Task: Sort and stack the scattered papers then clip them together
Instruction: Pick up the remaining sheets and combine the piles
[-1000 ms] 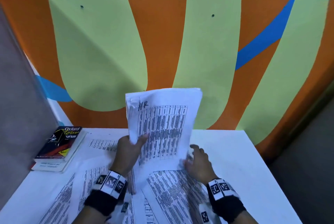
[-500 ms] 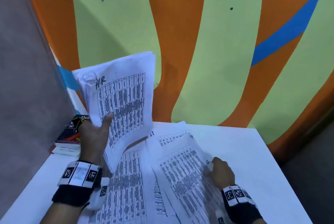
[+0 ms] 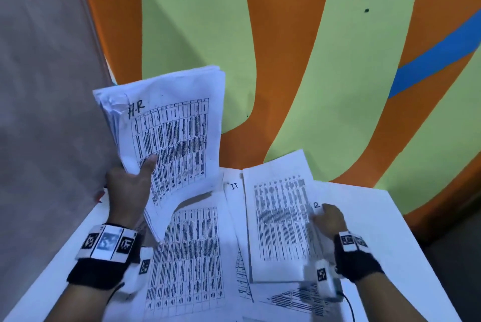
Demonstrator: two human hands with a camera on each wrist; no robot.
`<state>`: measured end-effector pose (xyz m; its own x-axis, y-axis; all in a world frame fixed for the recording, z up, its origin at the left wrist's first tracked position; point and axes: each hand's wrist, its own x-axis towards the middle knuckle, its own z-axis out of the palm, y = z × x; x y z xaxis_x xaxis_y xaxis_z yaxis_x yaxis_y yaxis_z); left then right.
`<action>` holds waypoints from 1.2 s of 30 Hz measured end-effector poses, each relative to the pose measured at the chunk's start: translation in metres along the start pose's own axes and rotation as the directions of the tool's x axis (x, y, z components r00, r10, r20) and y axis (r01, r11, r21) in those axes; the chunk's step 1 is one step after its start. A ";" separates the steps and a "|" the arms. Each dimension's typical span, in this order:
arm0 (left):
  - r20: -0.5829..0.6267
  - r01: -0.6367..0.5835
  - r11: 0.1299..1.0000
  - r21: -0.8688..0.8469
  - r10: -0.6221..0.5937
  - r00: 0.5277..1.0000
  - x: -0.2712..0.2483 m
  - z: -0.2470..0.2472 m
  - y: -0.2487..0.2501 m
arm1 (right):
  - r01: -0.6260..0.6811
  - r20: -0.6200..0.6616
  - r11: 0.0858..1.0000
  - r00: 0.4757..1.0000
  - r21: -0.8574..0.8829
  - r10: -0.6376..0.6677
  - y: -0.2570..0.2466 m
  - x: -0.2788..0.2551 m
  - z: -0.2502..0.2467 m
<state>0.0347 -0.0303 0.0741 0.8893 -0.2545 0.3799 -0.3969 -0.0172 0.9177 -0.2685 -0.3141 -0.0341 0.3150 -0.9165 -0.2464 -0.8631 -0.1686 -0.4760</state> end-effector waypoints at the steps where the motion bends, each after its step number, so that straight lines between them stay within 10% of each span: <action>1: 0.002 -0.006 1.000 -0.002 0.006 1.000 -0.001 -0.001 0.001 | -0.020 0.028 0.999 0.999 -0.038 0.021 -0.003 0.002 0.013; 5: 0.018 0.003 1.000 0.013 -0.003 1.000 -0.001 -0.008 -0.002 | -0.076 0.035 0.974 0.996 -0.213 0.086 -0.018 0.004 0.043; 15: 0.007 0.026 0.994 0.107 -0.027 1.000 -0.007 -0.006 0.011 | 0.049 -0.024 0.999 0.999 0.017 -0.049 -0.024 -0.001 0.039; 22: 0.026 0.037 0.995 0.096 -0.039 0.999 -0.007 -0.008 0.010 | 0.287 -0.085 0.957 0.953 -0.039 -0.289 -0.006 -0.005 -0.059; 27: 0.032 0.055 0.996 0.075 -0.057 0.998 -0.008 -0.006 0.010 | 0.343 0.161 0.923 0.934 -0.171 -0.318 0.019 -0.003 -0.133; 36: 0.035 0.069 0.997 0.037 -0.070 0.997 -0.024 0.008 0.031 | 0.301 0.370 0.897 0.913 -0.324 -0.173 0.016 -0.015 -0.016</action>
<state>-0.0006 -0.0322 0.0928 0.9063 -0.2866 0.3106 -0.3431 -0.0700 0.9367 -0.2933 -0.3085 -0.0241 0.5825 -0.6737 -0.4548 -0.8073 -0.5446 -0.2274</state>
